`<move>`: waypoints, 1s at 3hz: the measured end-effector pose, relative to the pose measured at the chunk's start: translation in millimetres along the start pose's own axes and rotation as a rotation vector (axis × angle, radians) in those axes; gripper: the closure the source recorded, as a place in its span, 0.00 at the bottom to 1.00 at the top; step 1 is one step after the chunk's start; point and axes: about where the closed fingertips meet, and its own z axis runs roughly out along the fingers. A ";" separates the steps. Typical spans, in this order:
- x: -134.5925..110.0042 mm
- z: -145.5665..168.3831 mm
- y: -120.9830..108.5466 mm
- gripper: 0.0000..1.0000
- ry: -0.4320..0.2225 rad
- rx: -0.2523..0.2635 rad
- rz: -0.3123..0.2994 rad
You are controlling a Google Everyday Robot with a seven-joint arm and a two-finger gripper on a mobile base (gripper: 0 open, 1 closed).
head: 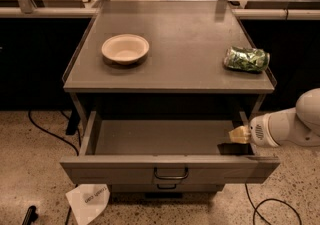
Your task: Open top drawer
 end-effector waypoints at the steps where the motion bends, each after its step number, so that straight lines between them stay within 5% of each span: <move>1: -9.2 11.0 -1.8 1.00 0.019 -0.045 0.025; 2: -22.4 21.4 -10.8 1.00 -0.011 -0.079 0.107; 3: -39.7 17.7 -10.7 1.00 -0.120 -0.133 0.121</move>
Offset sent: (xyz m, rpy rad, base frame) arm 0.0559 -0.0035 -0.0157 0.2191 0.0558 -0.1360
